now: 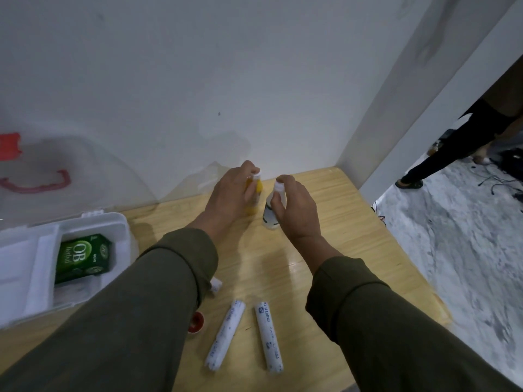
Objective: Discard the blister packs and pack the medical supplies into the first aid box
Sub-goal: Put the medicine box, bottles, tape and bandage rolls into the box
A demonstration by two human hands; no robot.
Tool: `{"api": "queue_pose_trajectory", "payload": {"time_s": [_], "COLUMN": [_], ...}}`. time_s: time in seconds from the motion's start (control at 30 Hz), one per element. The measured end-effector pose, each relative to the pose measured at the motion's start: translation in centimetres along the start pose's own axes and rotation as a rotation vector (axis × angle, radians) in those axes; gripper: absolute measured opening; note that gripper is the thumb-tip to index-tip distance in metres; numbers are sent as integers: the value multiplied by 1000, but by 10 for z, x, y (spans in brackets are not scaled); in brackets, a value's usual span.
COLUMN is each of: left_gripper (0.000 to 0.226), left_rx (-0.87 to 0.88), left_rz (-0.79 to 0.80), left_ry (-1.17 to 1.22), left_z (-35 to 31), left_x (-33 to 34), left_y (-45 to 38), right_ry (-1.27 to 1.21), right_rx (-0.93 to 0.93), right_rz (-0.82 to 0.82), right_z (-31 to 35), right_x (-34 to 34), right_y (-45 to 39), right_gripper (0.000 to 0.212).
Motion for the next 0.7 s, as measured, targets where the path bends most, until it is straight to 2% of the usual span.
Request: {"api": "queue_pose_trajectory", "payload": {"time_s": [0.37,0.57,0.7], "left_gripper": [21,19,18], "left_rx": [21,16,-2], "left_rz": [-106,-137,-161], "left_ry": [17,30,53], "left_z": [28,64,89], "left_x": [-118,-186,-214], "left_y": [37,72,97], "right_ry": [-106,-93,-119], "right_rx": [-31,-66,-65], "right_rz": [-39,-92,-69], "right_z": [112,187,224], "right_x": [4,18,34], "right_y": [-11,-3,8], "right_gripper": [24,25,25]}}
Point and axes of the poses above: each hand's wrist, its own y-axis away from the middle knuckle, its own x-axis out of the palm, z = x × y, the point moved 4 cm from there along -y, towards the middle knuckle, and after that the axes turned 9 degrees about -y, right-handed, at the moved point
